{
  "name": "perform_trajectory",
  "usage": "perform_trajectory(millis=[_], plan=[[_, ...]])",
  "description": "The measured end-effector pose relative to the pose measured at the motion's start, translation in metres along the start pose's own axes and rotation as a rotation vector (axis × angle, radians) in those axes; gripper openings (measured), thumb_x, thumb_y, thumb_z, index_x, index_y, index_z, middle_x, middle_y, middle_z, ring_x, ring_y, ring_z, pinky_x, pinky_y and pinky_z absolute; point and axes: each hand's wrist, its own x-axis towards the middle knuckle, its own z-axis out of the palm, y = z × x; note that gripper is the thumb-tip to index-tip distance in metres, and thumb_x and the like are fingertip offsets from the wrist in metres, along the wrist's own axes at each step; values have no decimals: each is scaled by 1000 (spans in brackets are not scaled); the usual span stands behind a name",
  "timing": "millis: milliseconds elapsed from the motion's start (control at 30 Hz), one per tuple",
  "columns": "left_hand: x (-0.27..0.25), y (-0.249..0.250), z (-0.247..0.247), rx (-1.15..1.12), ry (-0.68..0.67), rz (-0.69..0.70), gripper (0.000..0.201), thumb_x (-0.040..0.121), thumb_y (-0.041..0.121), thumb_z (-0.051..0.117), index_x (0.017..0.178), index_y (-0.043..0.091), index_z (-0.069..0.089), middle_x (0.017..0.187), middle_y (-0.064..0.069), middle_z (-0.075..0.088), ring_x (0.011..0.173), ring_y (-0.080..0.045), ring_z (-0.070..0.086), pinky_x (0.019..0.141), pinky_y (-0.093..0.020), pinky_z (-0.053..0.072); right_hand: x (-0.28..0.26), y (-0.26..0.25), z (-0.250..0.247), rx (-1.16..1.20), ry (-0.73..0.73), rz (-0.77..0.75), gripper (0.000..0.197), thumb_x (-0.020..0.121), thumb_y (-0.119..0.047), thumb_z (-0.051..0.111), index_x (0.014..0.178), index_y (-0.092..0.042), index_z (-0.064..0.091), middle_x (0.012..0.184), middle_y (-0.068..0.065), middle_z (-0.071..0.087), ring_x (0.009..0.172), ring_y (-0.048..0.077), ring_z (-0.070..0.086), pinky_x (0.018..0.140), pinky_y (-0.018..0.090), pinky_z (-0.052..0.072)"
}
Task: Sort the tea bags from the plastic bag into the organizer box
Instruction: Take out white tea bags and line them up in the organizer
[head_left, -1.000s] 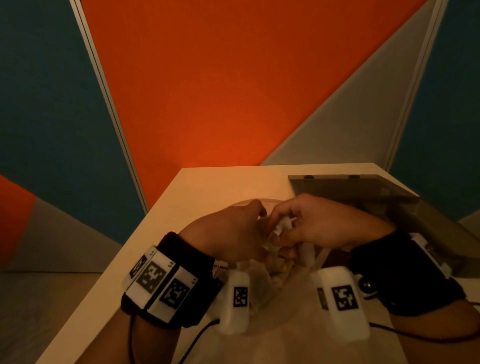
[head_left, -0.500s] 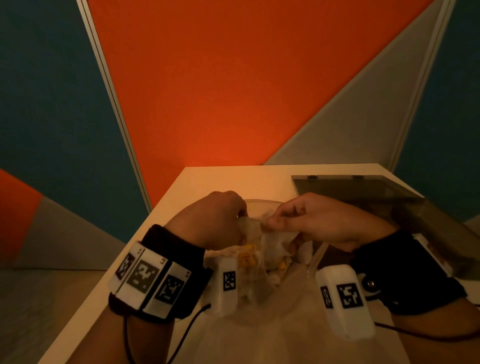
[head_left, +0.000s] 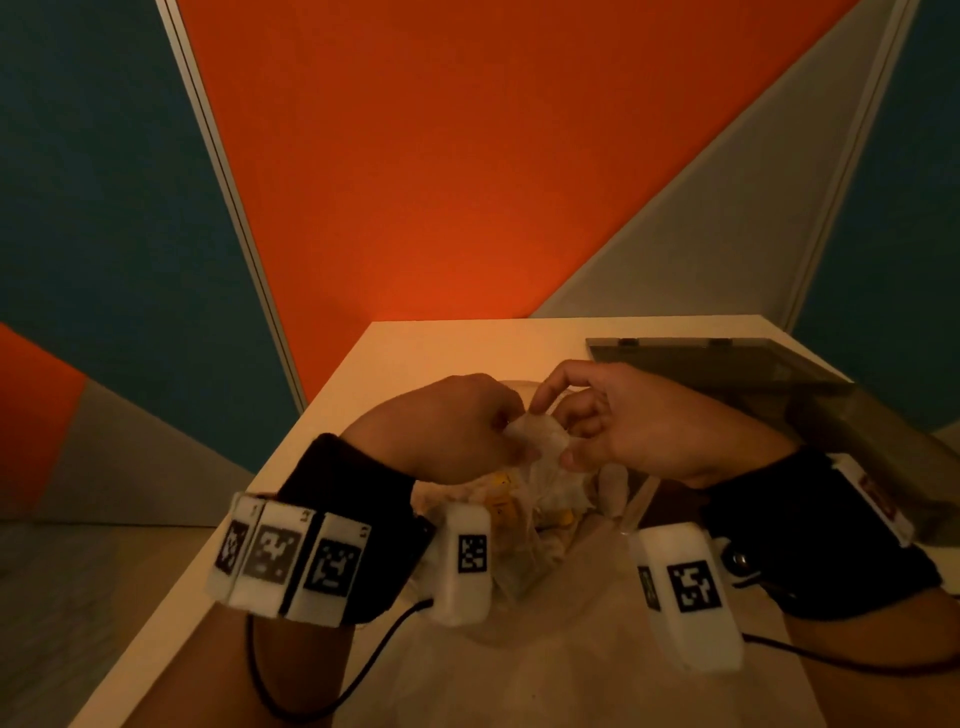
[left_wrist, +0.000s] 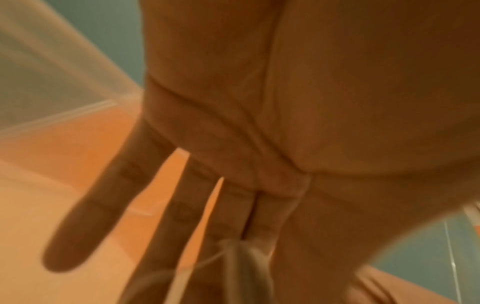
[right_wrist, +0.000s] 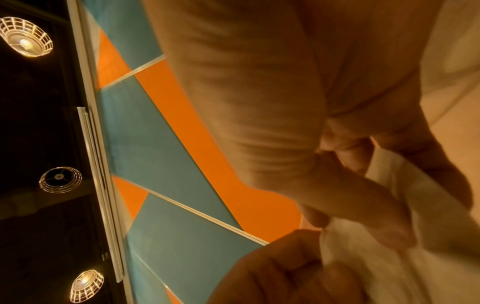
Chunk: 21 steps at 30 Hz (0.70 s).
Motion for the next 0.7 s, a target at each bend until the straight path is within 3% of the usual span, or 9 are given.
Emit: perform_trajectory(millis=[67, 267, 433, 567, 700], plan=[[2, -3, 1, -73, 62, 22, 20, 94, 32, 58, 90, 15, 68, 86, 0, 68, 75, -14, 60, 71, -34, 49, -1, -1, 0, -13, -13, 26, 49, 77, 9, 73, 111, -24, 59, 97, 5, 73, 93, 28, 70, 84, 50, 58], [4, -9, 0, -117, 116, -13, 19, 95, 27, 55, 89, 15, 69, 79, 4, 70, 69, -7, 61, 63, -24, 49, -2, -5, 4, -123, -4, 20, 41, 79, 1, 75, 107, -26, 60, 90, 0, 75, 84, 18, 72, 80, 47, 59], [3, -4, 0, -251, 82, -11, 31, 90, 47, 59, 101, 19, 69, 87, 2, 69, 75, -14, 65, 73, -39, 59, -5, -11, 2, -88, 49, -18, 39, 80, 1, 74, 105, -25, 61, 88, -3, 76, 85, 14, 72, 84, 44, 59], [0, -3, -4, -343, 120, 25, 14, 91, 25, 64, 85, 17, 73, 80, -1, 73, 73, -21, 71, 68, -44, 60, -8, -13, -3, -111, 87, -15, 37, 80, 0, 75, 103, -26, 62, 87, -2, 75, 81, 14, 72, 78, 41, 61], [-4, -3, -8, -439, 234, 17, 15, 94, 19, 60, 84, 13, 70, 78, -7, 73, 68, -25, 71, 62, -44, 60, -11, -13, -7, -187, 80, 11, 32, 83, -2, 72, 103, -24, 62, 87, -3, 75, 79, 13, 72, 75, 38, 62]])
